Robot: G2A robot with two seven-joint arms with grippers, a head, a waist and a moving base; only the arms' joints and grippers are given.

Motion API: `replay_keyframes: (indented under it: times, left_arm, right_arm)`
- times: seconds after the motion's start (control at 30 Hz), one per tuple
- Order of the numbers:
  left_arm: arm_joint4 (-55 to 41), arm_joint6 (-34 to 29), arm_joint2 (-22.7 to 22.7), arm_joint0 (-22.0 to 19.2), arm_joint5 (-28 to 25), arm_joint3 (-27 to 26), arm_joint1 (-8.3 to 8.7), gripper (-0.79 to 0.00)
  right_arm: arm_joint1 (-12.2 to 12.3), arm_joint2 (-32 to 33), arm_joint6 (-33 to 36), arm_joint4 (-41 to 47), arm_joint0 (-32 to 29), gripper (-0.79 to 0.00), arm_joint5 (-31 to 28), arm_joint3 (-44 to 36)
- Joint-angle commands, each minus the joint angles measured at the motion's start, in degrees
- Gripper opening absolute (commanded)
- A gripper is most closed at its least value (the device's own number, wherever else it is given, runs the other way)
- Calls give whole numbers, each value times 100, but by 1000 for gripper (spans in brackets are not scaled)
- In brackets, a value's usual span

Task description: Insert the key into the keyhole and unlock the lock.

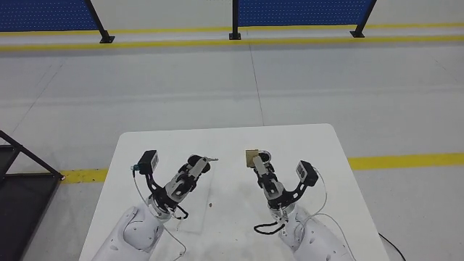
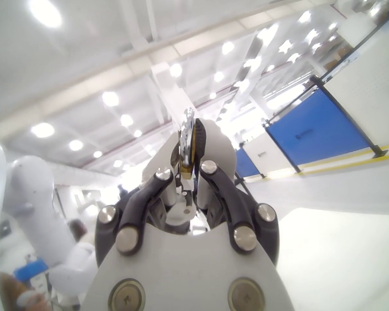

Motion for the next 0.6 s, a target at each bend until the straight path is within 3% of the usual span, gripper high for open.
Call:
replay_keyframes:
  times: [0.0, 0.2, 0.57]
  left_arm:
    - [182, 270, 182, -86, 0, 99, -22, -785]
    - [511, 949, 601, -353, 0, 453, -82, -785]
    - [788, 1537, 1182, -698, 0, 942, -143, -785]
  right_arm:
    - [-23, -142, -2, 147, 74, -785, 1, 109]
    - [-66, -302, -2, 222, 42, -785, 1, 26]
    - [-69, -308, -2, 220, 24, -785, 1, 9]
